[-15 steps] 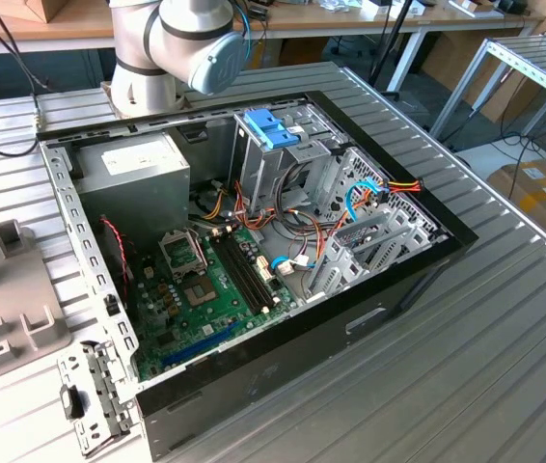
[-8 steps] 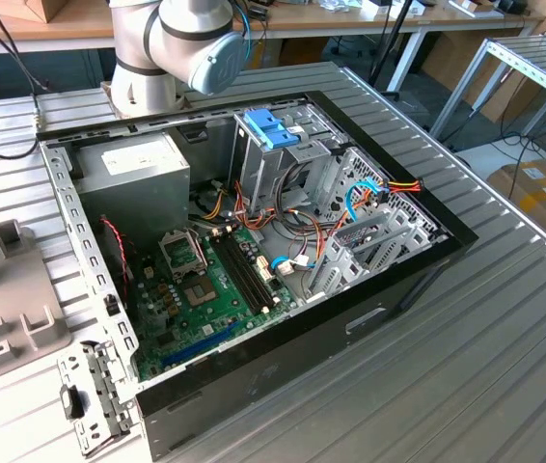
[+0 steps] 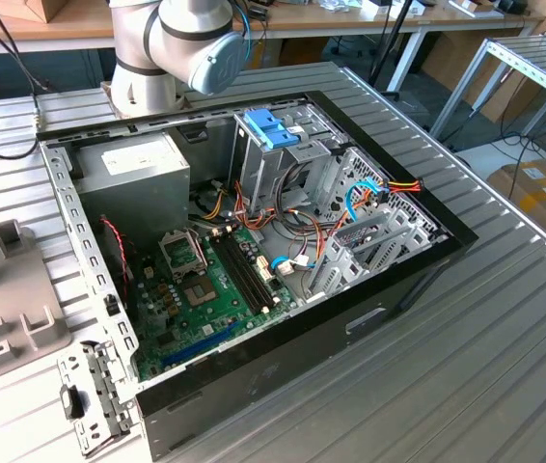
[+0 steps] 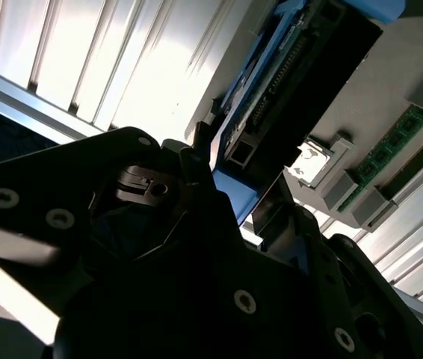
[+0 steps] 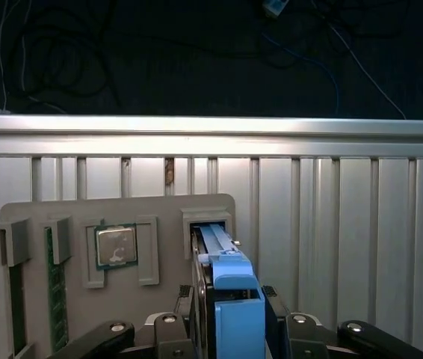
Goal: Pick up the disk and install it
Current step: 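Pick up the disk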
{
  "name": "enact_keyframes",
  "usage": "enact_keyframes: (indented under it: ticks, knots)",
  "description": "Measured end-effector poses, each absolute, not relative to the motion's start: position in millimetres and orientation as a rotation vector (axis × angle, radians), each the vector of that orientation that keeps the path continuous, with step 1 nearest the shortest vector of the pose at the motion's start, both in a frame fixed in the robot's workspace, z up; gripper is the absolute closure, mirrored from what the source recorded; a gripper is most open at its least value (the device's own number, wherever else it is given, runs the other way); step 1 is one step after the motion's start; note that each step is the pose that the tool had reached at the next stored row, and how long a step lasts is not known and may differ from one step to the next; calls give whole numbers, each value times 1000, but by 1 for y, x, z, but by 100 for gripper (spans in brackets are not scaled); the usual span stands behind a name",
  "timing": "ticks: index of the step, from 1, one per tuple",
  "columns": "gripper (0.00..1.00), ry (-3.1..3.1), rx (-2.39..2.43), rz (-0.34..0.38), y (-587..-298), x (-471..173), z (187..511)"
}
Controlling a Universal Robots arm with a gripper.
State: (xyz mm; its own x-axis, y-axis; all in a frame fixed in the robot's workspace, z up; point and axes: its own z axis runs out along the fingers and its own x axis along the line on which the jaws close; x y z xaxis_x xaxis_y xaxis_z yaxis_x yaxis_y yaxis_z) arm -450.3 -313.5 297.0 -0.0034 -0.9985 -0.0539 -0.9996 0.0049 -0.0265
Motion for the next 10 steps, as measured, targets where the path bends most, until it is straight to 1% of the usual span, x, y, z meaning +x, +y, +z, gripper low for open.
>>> enact_keyframes:
  ticks: [3, 6, 10]
  knots:
    - [52, 2188, -2179, 32, -313, -450, 297]
    - [52, 2199, -2189, 56, -314, -450, 297]
    - [52, 2201, -2191, 53, -314, -450, 297]
